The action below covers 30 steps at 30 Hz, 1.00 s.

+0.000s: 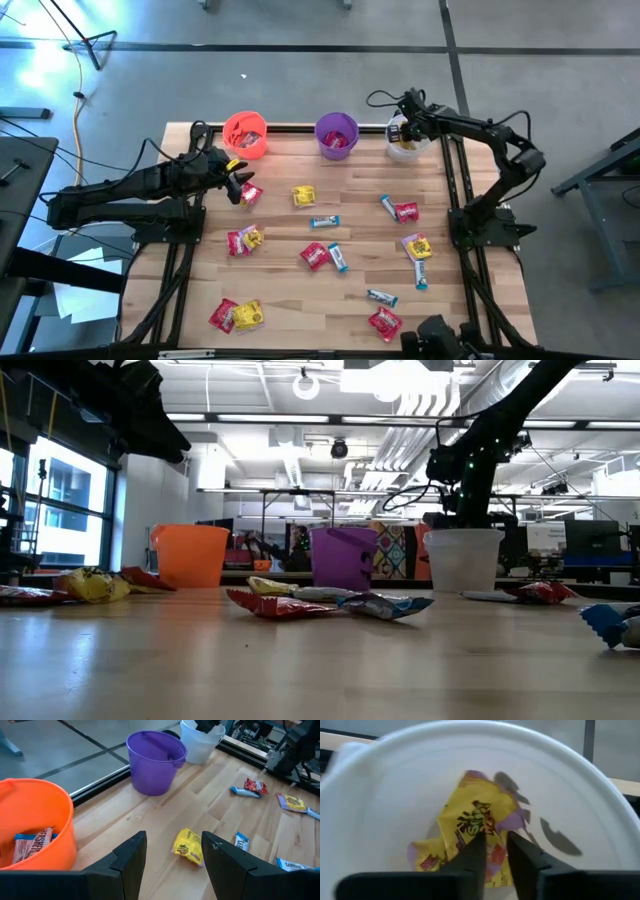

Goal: Sort candy
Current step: Put the yellow candy into the white bucket, then put the white chocolate bar into the orange bucket

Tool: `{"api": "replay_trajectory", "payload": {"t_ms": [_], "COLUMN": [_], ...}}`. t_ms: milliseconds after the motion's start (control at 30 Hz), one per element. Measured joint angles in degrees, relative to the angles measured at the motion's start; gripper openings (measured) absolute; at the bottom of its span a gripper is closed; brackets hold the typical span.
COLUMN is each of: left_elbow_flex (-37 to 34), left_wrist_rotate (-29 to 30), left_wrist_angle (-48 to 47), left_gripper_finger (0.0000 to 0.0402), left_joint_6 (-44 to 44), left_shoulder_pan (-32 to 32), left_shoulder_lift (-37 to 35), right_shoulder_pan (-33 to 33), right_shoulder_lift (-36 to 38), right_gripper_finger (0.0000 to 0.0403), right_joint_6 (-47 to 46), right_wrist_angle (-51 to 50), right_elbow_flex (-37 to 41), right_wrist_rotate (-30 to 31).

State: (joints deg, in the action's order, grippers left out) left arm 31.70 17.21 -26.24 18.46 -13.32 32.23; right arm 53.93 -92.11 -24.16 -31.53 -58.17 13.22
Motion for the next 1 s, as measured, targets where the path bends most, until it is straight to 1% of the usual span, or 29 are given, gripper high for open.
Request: {"api": "replay_trajectory", "payload": {"t_ms": [167,233,300,367,433,500,600,633,667,767,900,1000], "left_elbow_flex": [0.00,0.00,0.00,0.00,0.00,0.00,0.00,0.00,0.00,0.00,0.00,0.00], "left_wrist_rotate": [-0.02,-0.03,-0.48,-1.90,-3.78,-5.44,-7.89,-8.89,-10.08,-14.22,-19.15,-23.17], "left_wrist_angle": [-0.02,-0.02,-0.02,-0.05,-0.04,-0.12,0.06,0.09,0.38,1.40,2.99,3.73], "left_gripper_finger": [0.0176,0.0176,0.0176,0.0171,0.0162,0.0149,0.0122,0.0112,0.0102,0.0073,0.0038,0.0017], "left_joint_6": [0.00,0.00,-0.11,-0.69,-1.01,-1.08,-1.25,-1.35,-1.75,-3.90,-6.58,-7.56], "left_shoulder_pan": [0.00,0.00,0.02,0.00,0.01,0.00,-0.02,-0.02,-0.02,0.00,0.00,0.03], "left_shoulder_lift": [0.00,0.00,0.00,0.11,0.64,1.38,2.91,3.48,4.06,6.10,9.36,12.69], "right_shoulder_pan": [-0.11,-0.53,-1.68,-3.73,-6.32,-9.52,-15.49,-17.85,-20.44,-28.21,-38.88,-45.57], "right_shoulder_lift": [1.75,2.79,4.09,5.67,7.35,9.18,11.11,11.59,12.03,12.67,12.78,13.02], "right_gripper_finger": [0.0157,0.0179,0.0186,0.0177,0.0152,0.0113,0.0036,0.0019,0.0010,0.0017,0.0003,0.0003], "right_joint_6": [-0.63,-0.07,1.46,3.02,3.93,4.62,3.40,2.85,1.78,-3.24,-9.91,-16.19], "right_wrist_angle": [-3.31,-5.58,-8.10,-10.92,-13.28,-14.78,-16.56,-17.10,-17.45,-18.25,-19.32,-17.03], "right_elbow_flex": [-1.93,-4.19,-7.05,-9.81,-11.79,-12.26,-12.26,-12.26,-12.26,-12.26,-12.15,-9.37], "right_wrist_rotate": [-1.46,-1.89,-1.83,-1.97,-2.33,-2.35,-2.75,-2.74,-2.60,-1.23,2.37,3.77]}}
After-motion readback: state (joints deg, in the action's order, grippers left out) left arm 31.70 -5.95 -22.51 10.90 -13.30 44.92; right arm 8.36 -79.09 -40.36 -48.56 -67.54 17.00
